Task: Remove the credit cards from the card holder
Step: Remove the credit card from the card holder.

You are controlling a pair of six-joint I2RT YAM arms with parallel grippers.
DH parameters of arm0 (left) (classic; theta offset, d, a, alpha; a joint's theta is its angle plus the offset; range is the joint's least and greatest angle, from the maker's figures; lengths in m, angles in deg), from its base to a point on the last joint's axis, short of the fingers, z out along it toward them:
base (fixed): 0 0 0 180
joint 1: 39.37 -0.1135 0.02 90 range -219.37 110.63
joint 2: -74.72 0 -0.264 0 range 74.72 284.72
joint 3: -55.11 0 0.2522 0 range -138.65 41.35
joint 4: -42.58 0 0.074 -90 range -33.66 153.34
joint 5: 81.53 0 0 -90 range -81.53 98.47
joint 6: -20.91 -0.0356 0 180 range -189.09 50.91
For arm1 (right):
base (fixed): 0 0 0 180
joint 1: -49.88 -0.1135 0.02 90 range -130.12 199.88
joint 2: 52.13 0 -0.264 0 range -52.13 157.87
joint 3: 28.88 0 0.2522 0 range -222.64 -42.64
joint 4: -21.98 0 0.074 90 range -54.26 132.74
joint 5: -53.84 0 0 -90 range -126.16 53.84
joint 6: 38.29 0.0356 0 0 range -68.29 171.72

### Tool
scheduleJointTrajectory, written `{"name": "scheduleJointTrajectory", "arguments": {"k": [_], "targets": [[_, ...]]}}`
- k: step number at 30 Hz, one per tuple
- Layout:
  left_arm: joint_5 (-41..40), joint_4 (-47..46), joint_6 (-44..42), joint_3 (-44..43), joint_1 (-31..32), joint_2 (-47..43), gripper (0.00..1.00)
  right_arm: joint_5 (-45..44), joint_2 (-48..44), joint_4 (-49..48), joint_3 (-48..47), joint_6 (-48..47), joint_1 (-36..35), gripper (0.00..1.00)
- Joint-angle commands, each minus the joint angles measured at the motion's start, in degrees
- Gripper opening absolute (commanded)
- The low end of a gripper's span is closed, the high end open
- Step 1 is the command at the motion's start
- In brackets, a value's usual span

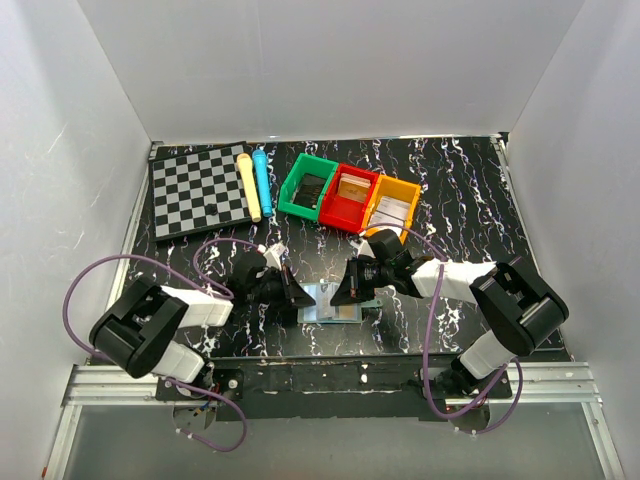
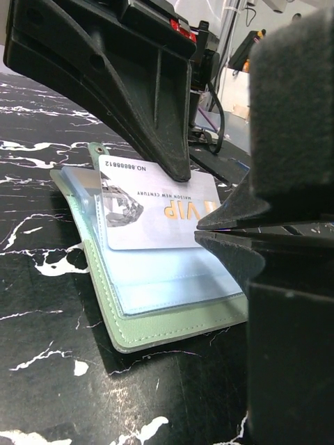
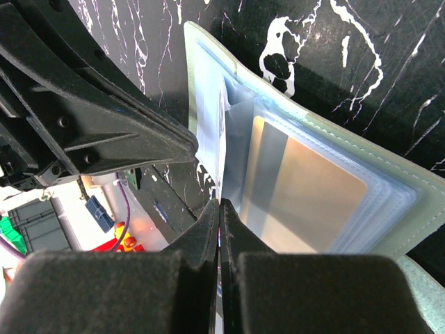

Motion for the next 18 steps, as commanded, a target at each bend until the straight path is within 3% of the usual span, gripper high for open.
{"name": "scheduleJointTrajectory", "arguments": {"k": [1,11,18], "targets": [[-0.2,-0.8,-0.9,-1.2,0.3,1.3,0.03,1.0,-0.1,-2.6,-1.4,0.1,0.3,0.02],[-1.1,-1.4,-1.0,-0.5,0.3,3.2,0.0,1.5,-0.2,-3.8,-0.7,0.6,0.2,0.08],[-0.5,-3.3,-0.7,-0.5,0.4,5.4,0.0,1.6,-0.4,-4.2,-0.5,0.8,0.2,0.25]]}}
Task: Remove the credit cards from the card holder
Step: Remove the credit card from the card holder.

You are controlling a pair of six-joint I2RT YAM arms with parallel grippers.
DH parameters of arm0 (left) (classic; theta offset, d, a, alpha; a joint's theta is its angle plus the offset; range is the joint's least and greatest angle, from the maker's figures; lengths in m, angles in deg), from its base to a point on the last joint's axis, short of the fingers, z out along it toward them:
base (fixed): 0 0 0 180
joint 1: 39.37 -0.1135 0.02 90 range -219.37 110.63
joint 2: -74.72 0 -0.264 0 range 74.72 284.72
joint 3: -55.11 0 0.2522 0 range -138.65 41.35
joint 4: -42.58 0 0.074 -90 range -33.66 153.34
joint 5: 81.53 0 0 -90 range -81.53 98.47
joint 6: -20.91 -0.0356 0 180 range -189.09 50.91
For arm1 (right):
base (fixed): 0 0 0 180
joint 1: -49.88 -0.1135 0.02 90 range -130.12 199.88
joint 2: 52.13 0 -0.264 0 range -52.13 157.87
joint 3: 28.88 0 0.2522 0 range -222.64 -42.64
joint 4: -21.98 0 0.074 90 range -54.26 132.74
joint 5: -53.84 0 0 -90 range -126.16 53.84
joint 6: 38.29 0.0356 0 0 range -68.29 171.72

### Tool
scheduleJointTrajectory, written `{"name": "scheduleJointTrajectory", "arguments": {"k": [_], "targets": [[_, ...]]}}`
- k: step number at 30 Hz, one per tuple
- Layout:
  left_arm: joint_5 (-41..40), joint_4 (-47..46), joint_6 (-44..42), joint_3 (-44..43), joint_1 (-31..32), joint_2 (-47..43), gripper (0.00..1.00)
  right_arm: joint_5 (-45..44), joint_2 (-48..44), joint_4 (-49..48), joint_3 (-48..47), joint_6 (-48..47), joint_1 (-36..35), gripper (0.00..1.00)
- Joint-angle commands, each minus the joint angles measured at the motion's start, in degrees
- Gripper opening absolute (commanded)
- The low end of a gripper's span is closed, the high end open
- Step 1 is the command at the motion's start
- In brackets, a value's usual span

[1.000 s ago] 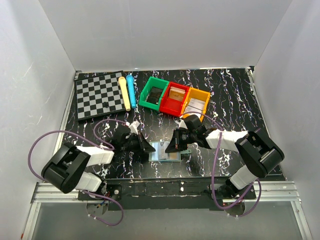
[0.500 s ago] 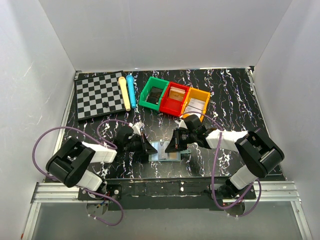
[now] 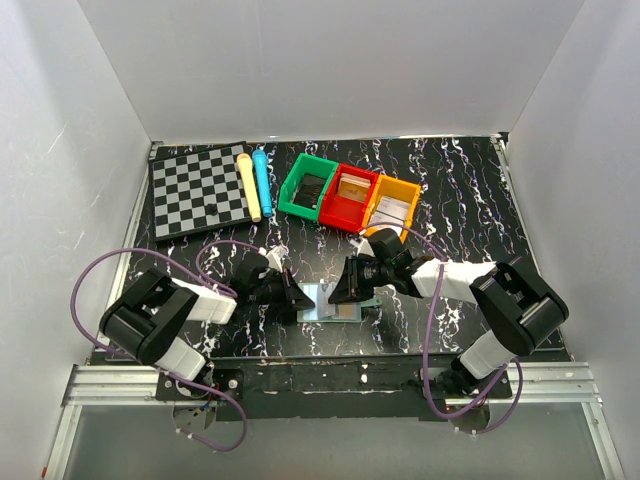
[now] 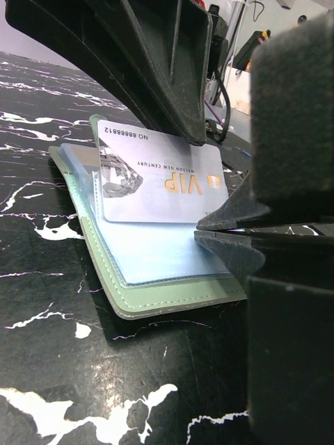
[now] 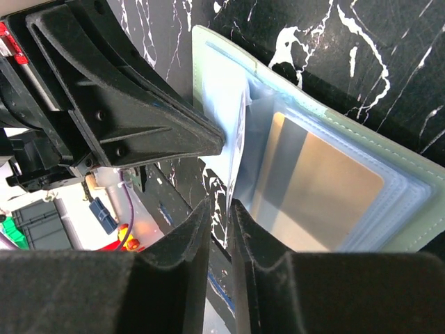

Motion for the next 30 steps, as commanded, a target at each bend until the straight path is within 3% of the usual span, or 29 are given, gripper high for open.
{"name": "scheduleJointTrajectory", "arguments": {"k": [1,21,30], "targets": [[0.1,-1.7,-0.5,-0.5,0.3,1.1,0.0,1.5,-0.3,-2.9,-0.7,0.2,0.2,0.26],[1.0,-3.8,-0.5,-1.1,1.4,3.9,0.0,2.3,3.0,-2.1,-2.5,1.0,0.0,0.35],[1.2,-4.0,-0.4,-1.3,1.8,4.3,0.0,2.3,3.7,-1.6,-3.7,0.8,-0.3,0.31]]}}
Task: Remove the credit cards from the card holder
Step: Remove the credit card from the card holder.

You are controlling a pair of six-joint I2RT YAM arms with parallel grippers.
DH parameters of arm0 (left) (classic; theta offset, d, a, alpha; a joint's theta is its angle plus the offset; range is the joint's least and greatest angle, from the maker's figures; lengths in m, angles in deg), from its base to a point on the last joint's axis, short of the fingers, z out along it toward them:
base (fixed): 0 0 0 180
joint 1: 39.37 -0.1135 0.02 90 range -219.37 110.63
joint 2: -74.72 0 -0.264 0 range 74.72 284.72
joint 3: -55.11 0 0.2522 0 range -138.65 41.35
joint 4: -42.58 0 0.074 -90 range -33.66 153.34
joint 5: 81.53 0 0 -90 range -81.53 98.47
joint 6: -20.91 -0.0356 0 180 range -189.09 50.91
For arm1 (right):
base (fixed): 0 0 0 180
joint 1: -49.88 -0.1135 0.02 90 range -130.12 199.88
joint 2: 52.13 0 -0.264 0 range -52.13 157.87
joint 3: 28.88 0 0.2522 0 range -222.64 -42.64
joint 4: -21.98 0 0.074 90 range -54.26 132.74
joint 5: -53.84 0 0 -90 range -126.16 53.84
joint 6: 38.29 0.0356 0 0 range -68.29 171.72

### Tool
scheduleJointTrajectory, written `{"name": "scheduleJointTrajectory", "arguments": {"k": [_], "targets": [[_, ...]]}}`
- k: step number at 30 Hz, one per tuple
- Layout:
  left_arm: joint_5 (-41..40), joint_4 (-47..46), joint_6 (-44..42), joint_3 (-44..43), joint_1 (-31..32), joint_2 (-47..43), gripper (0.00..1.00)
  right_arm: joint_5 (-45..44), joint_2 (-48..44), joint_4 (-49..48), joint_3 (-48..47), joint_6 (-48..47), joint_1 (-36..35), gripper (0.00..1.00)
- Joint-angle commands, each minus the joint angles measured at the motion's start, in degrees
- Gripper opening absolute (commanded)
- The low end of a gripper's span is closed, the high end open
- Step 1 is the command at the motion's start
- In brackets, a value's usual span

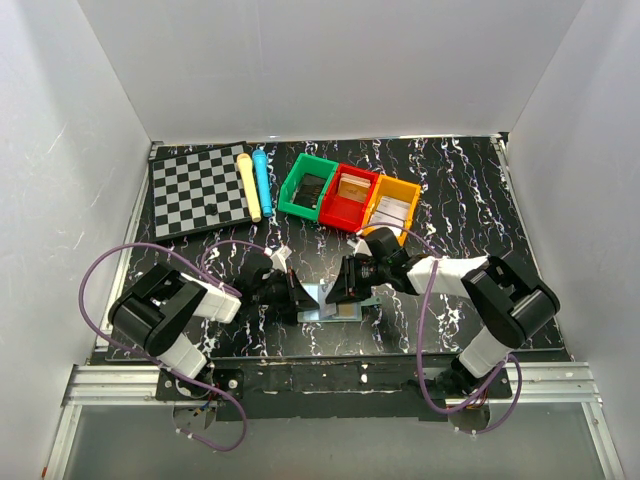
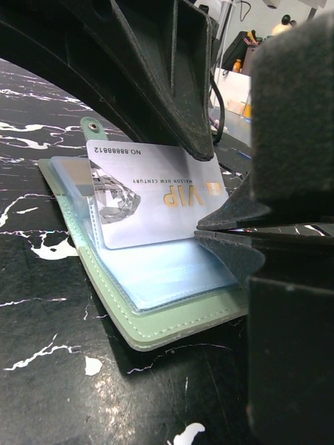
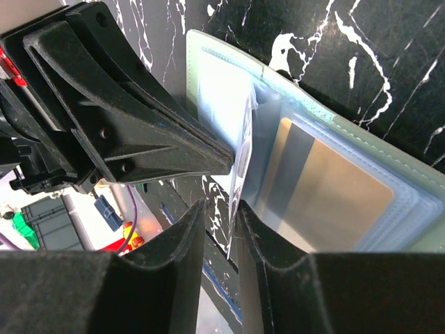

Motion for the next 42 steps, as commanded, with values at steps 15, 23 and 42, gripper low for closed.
{"name": "scheduleJointTrajectory", "arguments": {"k": [15,23,42], "targets": [[-1.6,3.3,-1.2,-0.5,0.6,-1.7,0.0,-0.1,-0.6,3.4,-3.4,-1.8,-0.4,0.07],[-2.7,5.0,-1.4,-0.2,0.6,-2.9,0.0,-1.2,-2.0,6.0,-3.5,-2.7,-0.4,0.01],[-4.5,6.6,-1.3,0.3,0.6,-4.2,0.0,-4.7,-8.3,15.4,-3.2,-6.8,0.6,0.01]]}}
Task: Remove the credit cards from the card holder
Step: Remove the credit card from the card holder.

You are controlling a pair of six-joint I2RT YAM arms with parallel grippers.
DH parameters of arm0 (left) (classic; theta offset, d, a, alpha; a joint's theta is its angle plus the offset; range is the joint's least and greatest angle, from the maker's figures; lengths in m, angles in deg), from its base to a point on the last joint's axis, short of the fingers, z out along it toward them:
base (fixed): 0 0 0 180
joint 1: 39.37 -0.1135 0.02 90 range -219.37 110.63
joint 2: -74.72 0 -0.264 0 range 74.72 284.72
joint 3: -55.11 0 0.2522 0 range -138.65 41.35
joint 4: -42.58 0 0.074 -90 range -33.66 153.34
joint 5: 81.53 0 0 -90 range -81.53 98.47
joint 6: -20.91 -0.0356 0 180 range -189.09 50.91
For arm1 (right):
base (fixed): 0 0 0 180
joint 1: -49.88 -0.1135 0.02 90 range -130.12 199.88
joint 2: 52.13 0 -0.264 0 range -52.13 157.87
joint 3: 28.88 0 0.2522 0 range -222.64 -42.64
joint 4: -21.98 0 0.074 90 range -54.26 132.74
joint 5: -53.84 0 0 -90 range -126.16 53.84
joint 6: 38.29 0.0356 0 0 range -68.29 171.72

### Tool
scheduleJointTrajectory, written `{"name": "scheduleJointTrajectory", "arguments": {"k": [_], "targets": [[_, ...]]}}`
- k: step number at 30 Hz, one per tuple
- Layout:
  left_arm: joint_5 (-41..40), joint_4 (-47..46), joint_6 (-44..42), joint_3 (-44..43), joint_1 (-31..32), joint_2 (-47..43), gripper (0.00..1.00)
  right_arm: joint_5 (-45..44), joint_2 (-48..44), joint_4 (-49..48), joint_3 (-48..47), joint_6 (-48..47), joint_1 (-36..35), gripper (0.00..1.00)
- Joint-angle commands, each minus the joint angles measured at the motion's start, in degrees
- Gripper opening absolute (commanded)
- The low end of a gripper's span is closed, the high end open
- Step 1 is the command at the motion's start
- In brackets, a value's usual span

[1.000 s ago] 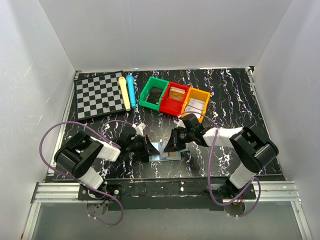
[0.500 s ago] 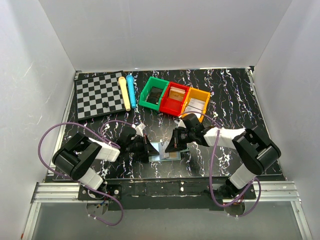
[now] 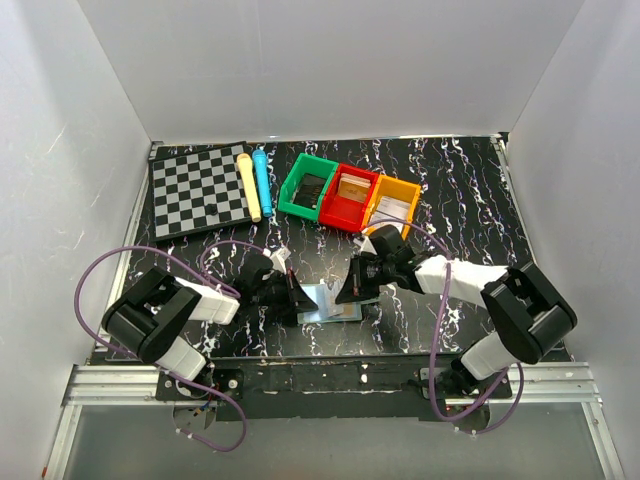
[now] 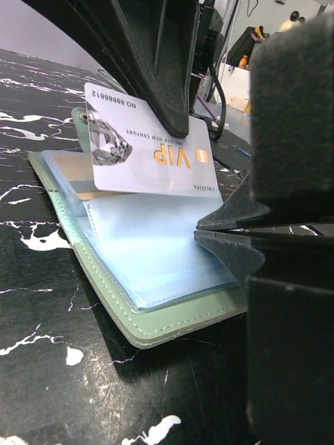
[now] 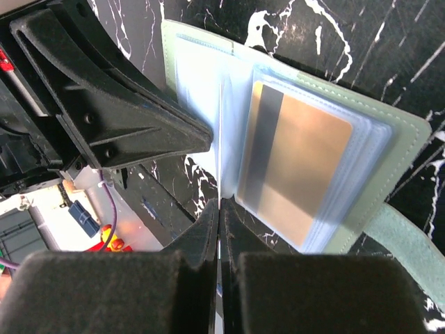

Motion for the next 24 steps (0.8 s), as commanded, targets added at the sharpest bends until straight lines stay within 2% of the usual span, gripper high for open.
{"name": "scheduleJointTrajectory", "arguments": {"k": [1,5,9,12,16,21,24], "targets": [[-2.1,2.3,-1.3,0.3,0.2,-1.5,0.0,-0.5,-3.5,4.4,-1.3,-2.4,0.8,0.01],[-2.2,2.3,-1.2,-0.2,0.2,-1.5,0.08,-1.1,-5.3,5.6,-1.1,-2.9,0.9,0.01],[-1.5,3.0,-1.4,-1.6,0.2,-1.0,0.31,-1.6,-6.8,6.9,-1.3,-3.2,0.9,0.01],[-0.8,4.4,-1.8,-3.1,0.2,-1.4,0.44,-2.3,-8.9,8.9,-2.1,-3.1,0.9,0.01],[-0.7,7.1,-2.1,-5.4,0.2,-3.9,0.51,-4.4,-14.4,14.5,-4.5,-4.5,0.9,0.01],[-1.5,14.5,-3.4,-10.8,0.1,-9.5,0.54,-8.1,-20.8,23.3,-9.8,-7.1,1.6,0.01],[-4.0,19.1,-3.7,-12.9,-0.4,-14.4,0.62,-10.2,-24.0,27.0,-12.7,-9.1,2.0,0.01]]}}
